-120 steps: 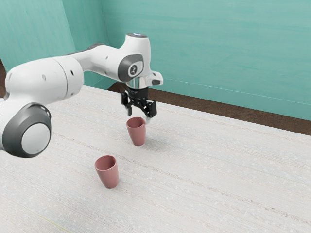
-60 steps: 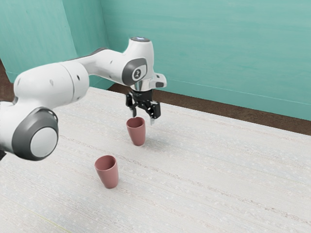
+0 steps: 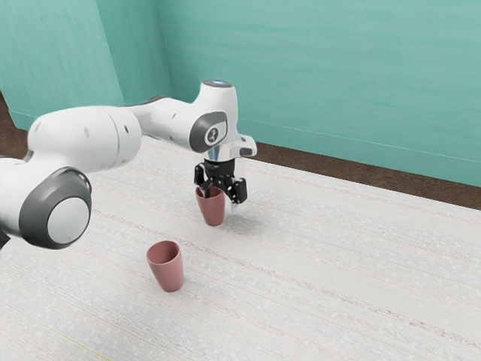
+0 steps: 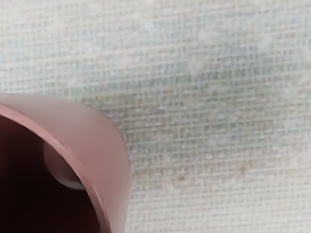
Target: Place the left cup onto the right cup
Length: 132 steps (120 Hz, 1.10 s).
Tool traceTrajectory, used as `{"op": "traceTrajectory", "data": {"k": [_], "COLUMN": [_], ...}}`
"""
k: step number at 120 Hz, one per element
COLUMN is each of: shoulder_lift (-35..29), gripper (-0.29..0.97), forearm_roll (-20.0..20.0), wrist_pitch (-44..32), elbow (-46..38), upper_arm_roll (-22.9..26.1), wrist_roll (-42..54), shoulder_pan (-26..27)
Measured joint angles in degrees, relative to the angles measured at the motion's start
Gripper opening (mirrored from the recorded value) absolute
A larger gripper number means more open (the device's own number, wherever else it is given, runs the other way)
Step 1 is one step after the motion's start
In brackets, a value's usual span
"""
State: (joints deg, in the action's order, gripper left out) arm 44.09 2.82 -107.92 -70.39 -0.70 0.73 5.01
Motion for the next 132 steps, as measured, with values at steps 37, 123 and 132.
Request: {"op": "traceTrajectory", "data": {"k": [37,123,132], "shoulder_lift": [-0.04,-5.10,-6.13], "gripper": [0.15,-0.08,-0.09], "forearm_roll": [-0.14,0.03,0.04], "wrist_pitch": [-1.36,-0.48,-0.01], "elbow": [-0.39,-0.44,-0.46], "upper_arm_roll": [-0.08,-0.17,-0.17], "wrist_roll": [-0.08,-0.21,-0.21], "shoulder_pan": [-0.17,1.02,1.05]}}
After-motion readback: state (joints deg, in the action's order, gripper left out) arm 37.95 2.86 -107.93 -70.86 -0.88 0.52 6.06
